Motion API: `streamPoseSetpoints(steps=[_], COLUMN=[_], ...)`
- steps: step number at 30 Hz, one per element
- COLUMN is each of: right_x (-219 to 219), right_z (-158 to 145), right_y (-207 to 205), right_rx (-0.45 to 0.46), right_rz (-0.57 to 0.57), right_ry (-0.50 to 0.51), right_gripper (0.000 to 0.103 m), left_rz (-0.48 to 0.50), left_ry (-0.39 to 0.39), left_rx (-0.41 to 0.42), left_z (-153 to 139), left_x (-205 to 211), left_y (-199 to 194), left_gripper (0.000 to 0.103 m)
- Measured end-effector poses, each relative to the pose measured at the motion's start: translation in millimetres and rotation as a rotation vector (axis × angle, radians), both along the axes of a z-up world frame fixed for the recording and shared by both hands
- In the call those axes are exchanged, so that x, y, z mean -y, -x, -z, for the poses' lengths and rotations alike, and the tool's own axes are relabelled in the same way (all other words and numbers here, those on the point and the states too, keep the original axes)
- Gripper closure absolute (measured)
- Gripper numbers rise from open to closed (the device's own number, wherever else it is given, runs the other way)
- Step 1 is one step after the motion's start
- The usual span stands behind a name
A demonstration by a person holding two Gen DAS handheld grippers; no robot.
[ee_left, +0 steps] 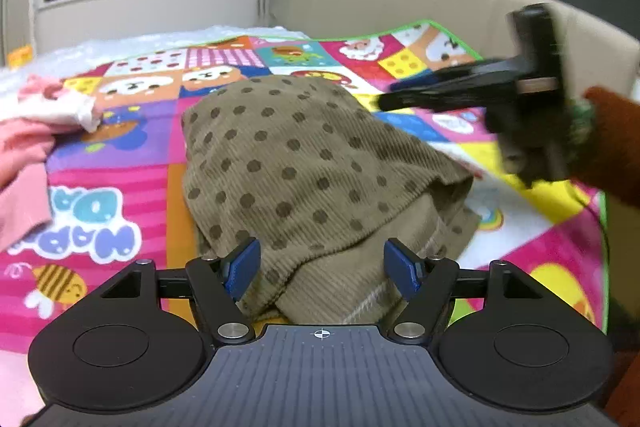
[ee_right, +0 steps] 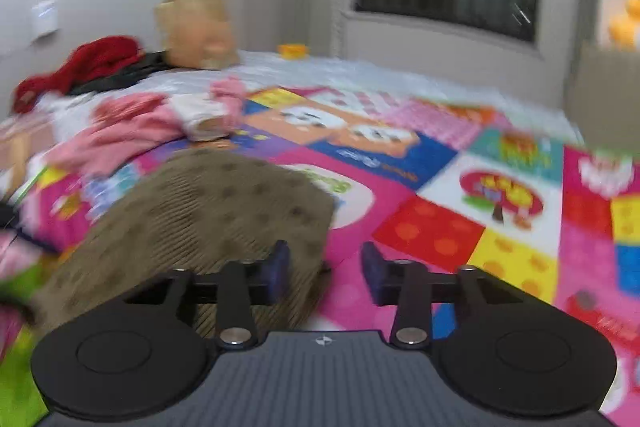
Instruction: Fold clothes
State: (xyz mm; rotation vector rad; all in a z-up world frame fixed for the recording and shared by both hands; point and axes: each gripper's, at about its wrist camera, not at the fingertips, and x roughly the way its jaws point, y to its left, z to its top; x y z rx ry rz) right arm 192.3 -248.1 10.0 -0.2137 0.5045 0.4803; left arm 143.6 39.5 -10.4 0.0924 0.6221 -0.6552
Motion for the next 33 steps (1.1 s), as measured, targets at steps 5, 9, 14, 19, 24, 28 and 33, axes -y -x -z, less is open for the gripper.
streamPoseSetpoints(steps=[5, 9, 14, 19, 24, 28, 33], right_x=[-12, -23, -36, -18, -3, 19, 39], right_z=[2, 8, 14, -16, 8, 16, -1], right_y=[44, 57, 73, 87, 91, 95, 74], right_rx=[0.036, 0.055, 0.079, 0.129, -0.018, -0.088, -0.113], right_rz=[-0.07, -0.061, -0.049, -0.011, 0.001, 0.041, 0.103], right_ry=[0.038, 0.052, 0.069, -0.012, 0.05, -0.039, -0.301], right_gripper=[0.035, 0.035, 0.088, 0.092, 0.093, 0.068, 0.03], left_rz=[-0.025, -0.022, -0.022, -0.038, -0.023, -0.032, -0.173], left_ry=[-0.097, -0.131, -0.022, -0.038, 0.006, 0.118, 0.194], left_rx=[0.038, 0.046, -0.003, 0.036, 0.004, 0.001, -0.082], left_z=[9, 15, 9, 1, -5, -26, -26], left_x=[9, 15, 0, -5, -9, -17, -9], left_y=[5, 3, 9, 19, 15, 12, -34], left_gripper=[0.029, 0.029, 0.031, 0.023, 0.023, 0.008, 0.006])
